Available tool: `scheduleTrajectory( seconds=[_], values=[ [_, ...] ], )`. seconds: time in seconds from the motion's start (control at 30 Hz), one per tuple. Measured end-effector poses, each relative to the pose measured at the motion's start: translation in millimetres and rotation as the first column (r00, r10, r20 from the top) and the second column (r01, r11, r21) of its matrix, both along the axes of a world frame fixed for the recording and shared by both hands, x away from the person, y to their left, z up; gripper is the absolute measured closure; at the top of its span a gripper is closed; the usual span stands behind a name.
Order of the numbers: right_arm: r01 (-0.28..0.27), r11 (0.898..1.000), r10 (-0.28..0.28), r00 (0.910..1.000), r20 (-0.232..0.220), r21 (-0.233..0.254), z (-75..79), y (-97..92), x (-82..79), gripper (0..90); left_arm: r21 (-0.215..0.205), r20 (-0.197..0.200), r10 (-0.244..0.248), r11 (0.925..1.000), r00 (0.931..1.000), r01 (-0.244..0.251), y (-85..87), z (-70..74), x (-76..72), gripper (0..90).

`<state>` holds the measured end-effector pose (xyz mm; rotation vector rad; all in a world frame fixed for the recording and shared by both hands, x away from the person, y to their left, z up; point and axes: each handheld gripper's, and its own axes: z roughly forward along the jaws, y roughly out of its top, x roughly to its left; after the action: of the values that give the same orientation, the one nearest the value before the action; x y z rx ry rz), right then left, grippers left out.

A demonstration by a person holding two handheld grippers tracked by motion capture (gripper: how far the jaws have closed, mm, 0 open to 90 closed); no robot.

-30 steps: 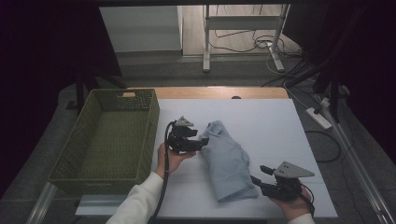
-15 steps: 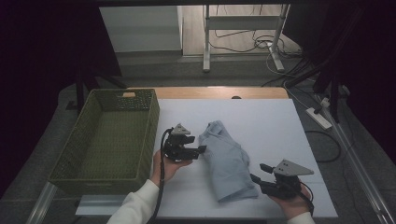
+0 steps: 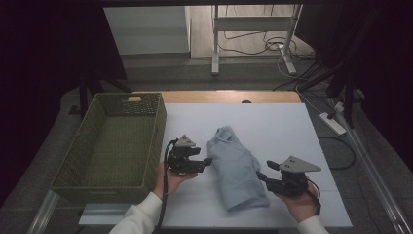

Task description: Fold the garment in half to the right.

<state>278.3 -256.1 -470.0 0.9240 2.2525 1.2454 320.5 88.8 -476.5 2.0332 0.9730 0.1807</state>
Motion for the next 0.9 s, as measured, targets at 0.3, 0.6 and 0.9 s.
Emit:
scheduleTrajectory(
  seconds=[0.3,0.6,0.9],
  values=[
    [0.014,1.0,-0.015,0.9997,0.018,0.028,15.3,16.1,27.6,43.9,-0.008,0.004,-0.002,1.0,1.0,0.002,3.6,2.1,-2.1,35.9],
    [0.003,1.0,-0.003,0.9997,0.026,0.027,20.1,42.1,61.6,43.9,-0.007,-0.001,-0.013,0.9999,0.9999,0.013,2.8,1.9,-3.0,35.3],
    [-0.017,1.0,0.017,0.9997,0.02,0.01,19.5,63.7,88.7,43.9,-0.009,-0.005,-0.016,0.9998,0.9999,0.016,3.6,1.7,-3.9,35.2]
  ],
)
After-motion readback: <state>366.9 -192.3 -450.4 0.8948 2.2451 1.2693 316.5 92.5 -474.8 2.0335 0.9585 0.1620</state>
